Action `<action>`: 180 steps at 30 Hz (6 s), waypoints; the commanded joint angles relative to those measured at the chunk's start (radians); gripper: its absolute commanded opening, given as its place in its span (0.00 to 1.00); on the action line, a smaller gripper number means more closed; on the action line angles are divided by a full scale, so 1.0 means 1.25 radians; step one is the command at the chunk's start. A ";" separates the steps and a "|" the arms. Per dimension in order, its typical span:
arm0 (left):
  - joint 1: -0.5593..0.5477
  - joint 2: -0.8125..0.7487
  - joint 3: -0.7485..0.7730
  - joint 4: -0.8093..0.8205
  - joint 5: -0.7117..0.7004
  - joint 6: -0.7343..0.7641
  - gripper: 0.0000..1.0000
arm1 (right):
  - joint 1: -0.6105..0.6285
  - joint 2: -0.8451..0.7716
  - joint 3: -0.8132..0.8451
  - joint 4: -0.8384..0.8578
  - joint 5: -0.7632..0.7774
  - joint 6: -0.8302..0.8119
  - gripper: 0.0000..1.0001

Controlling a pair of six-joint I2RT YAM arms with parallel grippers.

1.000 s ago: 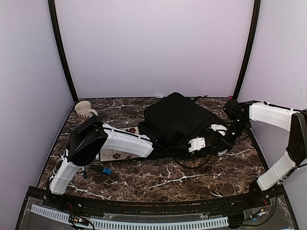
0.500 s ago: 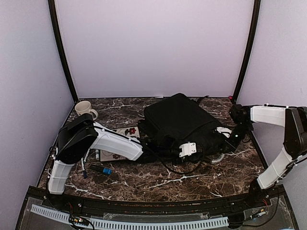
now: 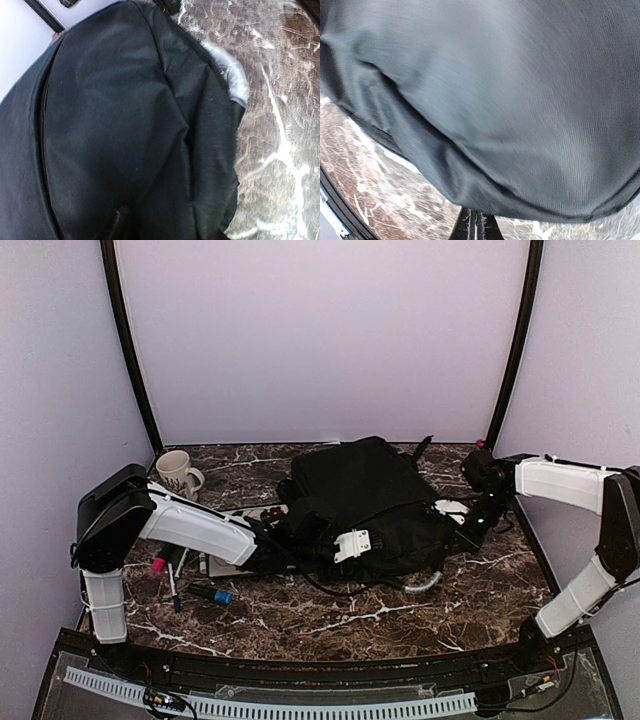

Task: Pack the student bag
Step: Zip the student bag into the largest pocket of the bag, then hold the student bag at the center of the board, then zip the student bag into the largest pocket of the bag, then move the student bag to the center of the board.

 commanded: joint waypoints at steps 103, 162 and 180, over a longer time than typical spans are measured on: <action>-0.061 -0.041 -0.078 0.167 0.100 -0.043 0.00 | -0.218 0.132 -0.005 0.160 0.023 0.030 0.00; 0.236 -0.271 -0.128 -0.260 -0.032 -0.596 0.27 | 0.172 0.044 0.047 0.210 -0.334 0.057 0.14; 0.156 -0.006 0.071 -0.129 0.150 -0.635 0.14 | 0.166 0.040 0.009 0.279 -0.163 0.097 0.21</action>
